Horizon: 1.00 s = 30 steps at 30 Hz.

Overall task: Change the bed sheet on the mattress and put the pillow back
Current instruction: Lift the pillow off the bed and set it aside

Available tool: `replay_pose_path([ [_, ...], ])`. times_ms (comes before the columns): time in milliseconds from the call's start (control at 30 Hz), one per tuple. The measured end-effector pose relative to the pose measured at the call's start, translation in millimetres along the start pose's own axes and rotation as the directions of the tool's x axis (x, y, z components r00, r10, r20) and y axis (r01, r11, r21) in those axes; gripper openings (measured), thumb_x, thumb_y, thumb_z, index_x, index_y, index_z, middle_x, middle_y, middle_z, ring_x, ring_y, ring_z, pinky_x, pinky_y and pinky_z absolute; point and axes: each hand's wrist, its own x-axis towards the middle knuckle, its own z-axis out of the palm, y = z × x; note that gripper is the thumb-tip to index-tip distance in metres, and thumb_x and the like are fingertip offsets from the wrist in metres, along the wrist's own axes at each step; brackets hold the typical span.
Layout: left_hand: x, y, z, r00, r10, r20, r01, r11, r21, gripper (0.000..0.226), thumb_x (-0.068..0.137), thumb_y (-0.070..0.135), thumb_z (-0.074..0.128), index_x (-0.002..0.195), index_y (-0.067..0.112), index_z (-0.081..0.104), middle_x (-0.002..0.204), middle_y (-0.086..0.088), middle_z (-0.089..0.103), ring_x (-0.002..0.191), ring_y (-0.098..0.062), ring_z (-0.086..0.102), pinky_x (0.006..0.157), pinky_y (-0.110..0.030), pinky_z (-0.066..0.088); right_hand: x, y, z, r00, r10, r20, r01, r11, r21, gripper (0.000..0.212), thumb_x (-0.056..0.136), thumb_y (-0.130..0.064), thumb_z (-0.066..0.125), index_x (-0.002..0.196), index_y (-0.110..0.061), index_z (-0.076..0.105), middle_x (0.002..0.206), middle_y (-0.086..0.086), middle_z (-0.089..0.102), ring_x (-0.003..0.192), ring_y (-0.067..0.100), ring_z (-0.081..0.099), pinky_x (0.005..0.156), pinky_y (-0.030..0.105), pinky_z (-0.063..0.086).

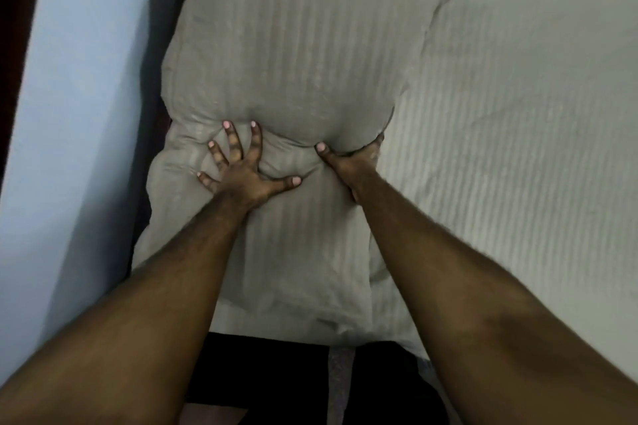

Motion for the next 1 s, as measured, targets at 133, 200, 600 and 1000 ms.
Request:
replay_pose_path([
  [133,-0.8,1.1,6.2,0.999,-0.001,-0.045,0.001,1.0,0.007,0.133,0.048,0.103,0.05,0.147,0.058,-0.026,0.157,0.011,-0.044,0.15,-0.035,-0.03,0.109,-0.079,-0.006,0.5,-2.1,-0.2,0.995,0.087,0.057,-0.086,0.996,-0.013,0.159,0.033,-0.079,0.086,0.155,-0.032,-0.004,0.155,0.012,0.04,0.139,0.033,0.044,0.112,0.049,0.043],
  [200,-9.3,1.0,7.5,0.994,0.014,-0.11,-0.014,1.0,-0.001,0.13,0.05,0.104,0.046,0.149,0.057,-0.024,0.159,0.01,-0.04,0.151,-0.034,-0.028,0.11,-0.078,-0.006,-8.1,-4.9,-4.7,0.998,0.051,0.039,-0.052,0.999,0.015,0.145,0.043,-0.068,0.091,0.154,-0.018,0.012,0.15,0.012,0.047,0.135,0.032,0.049,0.11,0.045,0.046],
  [600,-148.9,-2.2,4.3,0.771,0.186,-0.609,-0.232,0.973,0.004,0.07,0.1,0.065,0.029,0.161,0.032,0.023,0.17,0.0,0.013,0.156,-0.032,0.007,0.123,-0.059,0.012,-121.8,-48.1,-36.5,0.942,-0.201,0.27,0.088,0.921,0.38,0.079,0.069,-0.043,0.091,0.135,-0.015,0.057,0.13,-0.002,0.068,0.118,0.012,0.065,0.106,0.037,0.051],
  [1000,-366.5,5.9,20.7,0.552,-0.033,-0.833,-0.29,0.929,-0.229,0.064,0.1,0.06,0.038,0.156,0.028,0.039,0.165,0.002,0.032,0.154,-0.023,0.024,0.123,-0.052,0.021,-317.0,-54.1,-99.9,0.767,-0.465,0.443,0.223,0.839,0.496,0.051,0.082,-0.03,0.081,0.123,-0.007,0.062,0.118,0.01,0.074,0.11,0.025,0.071,0.1,0.053,0.054],
])
